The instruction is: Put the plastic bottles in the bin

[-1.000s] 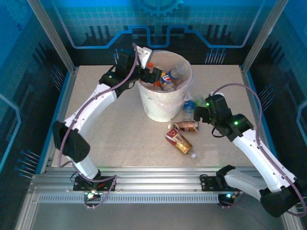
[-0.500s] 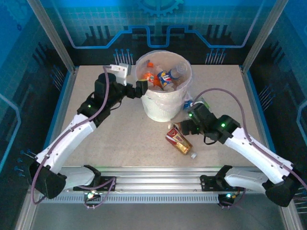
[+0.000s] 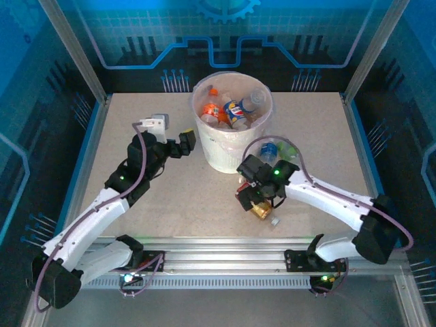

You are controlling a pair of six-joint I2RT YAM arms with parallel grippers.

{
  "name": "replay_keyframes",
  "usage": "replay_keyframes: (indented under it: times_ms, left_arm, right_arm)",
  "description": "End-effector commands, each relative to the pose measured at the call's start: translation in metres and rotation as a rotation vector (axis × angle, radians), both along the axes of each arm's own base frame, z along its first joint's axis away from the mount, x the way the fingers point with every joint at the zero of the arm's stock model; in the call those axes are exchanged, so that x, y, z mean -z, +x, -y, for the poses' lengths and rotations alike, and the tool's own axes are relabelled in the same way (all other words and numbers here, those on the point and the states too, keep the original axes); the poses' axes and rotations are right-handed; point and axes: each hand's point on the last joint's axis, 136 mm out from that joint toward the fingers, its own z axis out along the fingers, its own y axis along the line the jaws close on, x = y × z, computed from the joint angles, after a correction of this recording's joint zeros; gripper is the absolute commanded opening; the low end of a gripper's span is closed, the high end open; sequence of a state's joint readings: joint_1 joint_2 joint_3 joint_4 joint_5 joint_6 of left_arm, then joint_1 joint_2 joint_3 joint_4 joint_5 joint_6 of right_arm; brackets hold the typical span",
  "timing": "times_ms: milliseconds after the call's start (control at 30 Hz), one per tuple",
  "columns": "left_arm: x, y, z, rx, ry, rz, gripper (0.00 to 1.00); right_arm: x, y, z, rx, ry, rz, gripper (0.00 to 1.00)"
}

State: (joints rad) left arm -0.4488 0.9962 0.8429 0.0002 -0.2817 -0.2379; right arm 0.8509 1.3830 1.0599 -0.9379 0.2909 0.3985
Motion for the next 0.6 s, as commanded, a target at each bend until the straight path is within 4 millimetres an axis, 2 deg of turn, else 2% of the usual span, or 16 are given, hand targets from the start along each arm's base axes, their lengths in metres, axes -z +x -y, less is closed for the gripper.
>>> replay_keyframes:
  times_ms: [0, 267, 567]
  left_arm:
    - [-0.009, 0.0, -0.017, -0.09, -0.023, 0.059, 0.99]
    - [0.008, 0.003, -0.033, -0.184, 0.013, 0.014, 0.99]
    - [0.018, 0.005, -0.041, -0.23, 0.041, -0.015, 0.99]
  right_arm:
    - [0.014, -0.004, -0.007, -0.054, -0.024, -0.038, 0.97]
    - [0.046, 0.003, -0.007, -0.077, -0.103, -0.069, 0.94]
    - [0.071, 0.001, -0.01, -0.088, -0.137, -0.124, 0.89]
